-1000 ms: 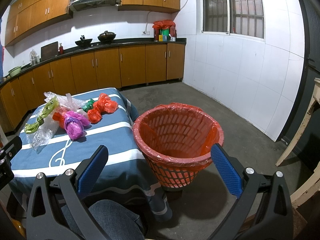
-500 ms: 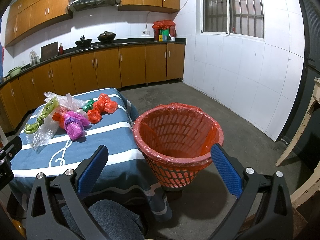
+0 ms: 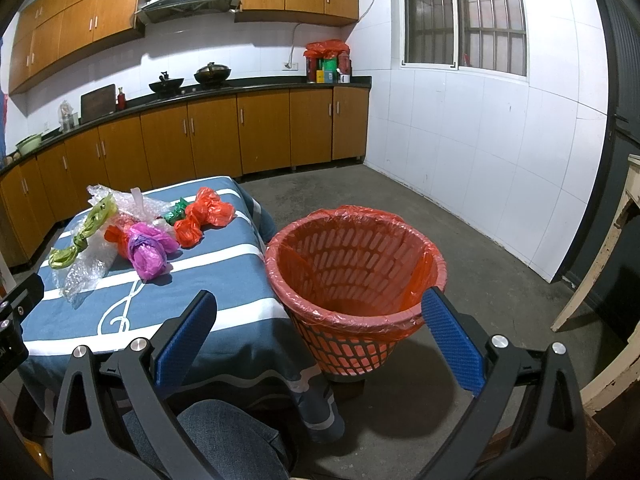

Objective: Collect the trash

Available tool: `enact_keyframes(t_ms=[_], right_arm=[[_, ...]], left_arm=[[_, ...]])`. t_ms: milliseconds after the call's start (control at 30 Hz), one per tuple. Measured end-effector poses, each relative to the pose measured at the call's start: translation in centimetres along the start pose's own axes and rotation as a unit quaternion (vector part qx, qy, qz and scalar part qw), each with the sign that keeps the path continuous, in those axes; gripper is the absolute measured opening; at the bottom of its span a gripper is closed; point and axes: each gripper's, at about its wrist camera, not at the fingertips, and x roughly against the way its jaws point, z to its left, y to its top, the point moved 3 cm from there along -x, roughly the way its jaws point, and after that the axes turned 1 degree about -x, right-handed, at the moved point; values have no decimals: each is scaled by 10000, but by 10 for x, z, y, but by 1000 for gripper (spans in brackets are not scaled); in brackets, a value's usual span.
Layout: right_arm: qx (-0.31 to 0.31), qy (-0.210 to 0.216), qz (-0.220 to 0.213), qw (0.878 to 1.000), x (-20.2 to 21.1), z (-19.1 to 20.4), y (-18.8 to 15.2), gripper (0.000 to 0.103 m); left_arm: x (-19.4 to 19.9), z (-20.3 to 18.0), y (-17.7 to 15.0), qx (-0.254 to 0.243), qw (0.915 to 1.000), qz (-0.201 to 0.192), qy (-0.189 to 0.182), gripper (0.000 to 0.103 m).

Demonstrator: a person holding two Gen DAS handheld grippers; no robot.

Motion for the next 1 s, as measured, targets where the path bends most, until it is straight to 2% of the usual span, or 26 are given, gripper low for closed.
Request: enact_keyframes(t_ms=[1000], right_arm=[[-7,0,-3,10000,-1,-3,0,101]], left_arm=[[0,0,0,-2,10000,1,-1,99]])
